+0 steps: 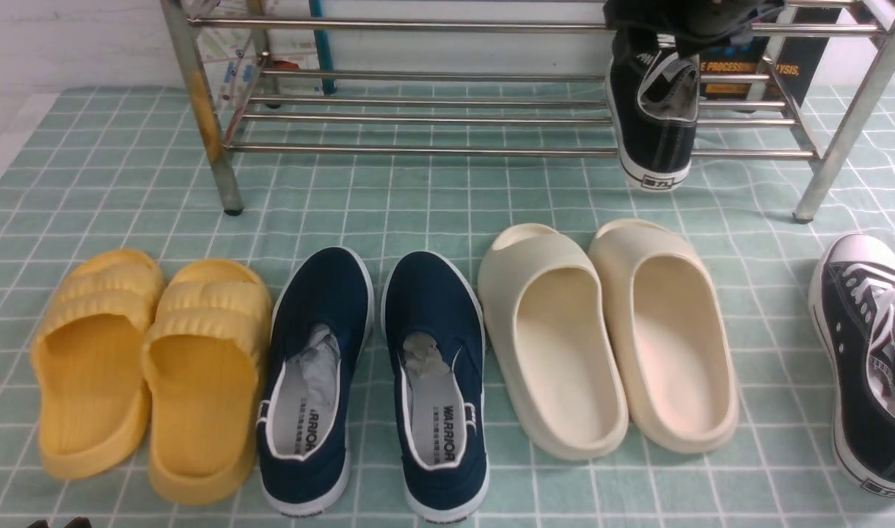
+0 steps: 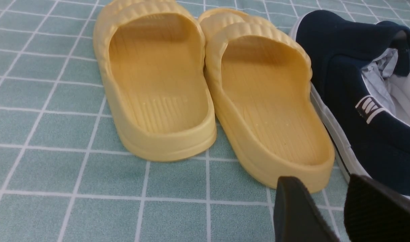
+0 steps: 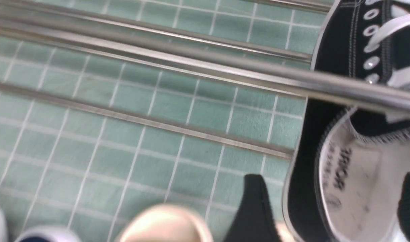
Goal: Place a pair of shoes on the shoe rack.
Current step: Use the right arm to put a shoe into the shoe rack, then use the right arm to grab the shoe closest to it
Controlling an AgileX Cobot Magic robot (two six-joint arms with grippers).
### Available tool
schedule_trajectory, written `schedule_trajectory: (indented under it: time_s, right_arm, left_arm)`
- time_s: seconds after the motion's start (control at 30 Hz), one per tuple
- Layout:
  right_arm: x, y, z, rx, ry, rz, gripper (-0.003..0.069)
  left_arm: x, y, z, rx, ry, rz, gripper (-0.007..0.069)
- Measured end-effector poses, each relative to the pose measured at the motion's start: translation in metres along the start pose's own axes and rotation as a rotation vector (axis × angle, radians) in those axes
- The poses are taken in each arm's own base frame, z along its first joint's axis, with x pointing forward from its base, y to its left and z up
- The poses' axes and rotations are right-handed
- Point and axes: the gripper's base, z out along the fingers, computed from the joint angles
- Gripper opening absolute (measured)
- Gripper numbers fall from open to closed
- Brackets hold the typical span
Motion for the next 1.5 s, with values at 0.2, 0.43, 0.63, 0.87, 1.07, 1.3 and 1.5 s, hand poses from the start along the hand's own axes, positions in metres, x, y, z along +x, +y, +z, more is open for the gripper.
schedule_trajectory:
  time_s: [0.2, 0.43, 0.63, 0.87, 1.07, 1.3, 1.5]
  right_arm:
    - [0.026, 0.003, -0.031, -0.001, 0.067, -0.030, 0.0477]
    - [0.055, -0.008, -0.074, 0.103, 0.163, -0.057, 0.0499]
    - [0.089, -0.022, -0.088, 0.221, 0.329, -0.042, 0.0507]
    - [0.170, -0.049, -0.057, 0.374, 0.454, 0.093, 0.0509]
    - [0.223, -0.060, -0.028, 0.428, 0.420, 0.139, 0.0509]
    - [0.252, -0.067, -0.002, 0.463, 0.415, 0.144, 0.0355]
    - [0.250, -0.068, -0.008, 0.463, 0.410, 0.094, 0.0043]
  left_arm:
    - [0.000, 0.000, 0.000, 0.000, 0.000, 0.000, 0.0238]
    - [0.000, 0.000, 0.000, 0.000, 0.000, 0.000, 0.0238]
    - [0.000, 0.000, 0.000, 0.000, 0.000, 0.000, 0.0238]
    - [0.000, 0.000, 0.000, 0.000, 0.000, 0.000, 0.0238]
    - [0.000, 0.000, 0.000, 0.000, 0.000, 0.000, 0.0238]
    - [0.000, 0.000, 0.000, 0.000, 0.000, 0.000, 0.0238]
    - [0.000, 0.000, 0.000, 0.000, 0.000, 0.000, 0.0238]
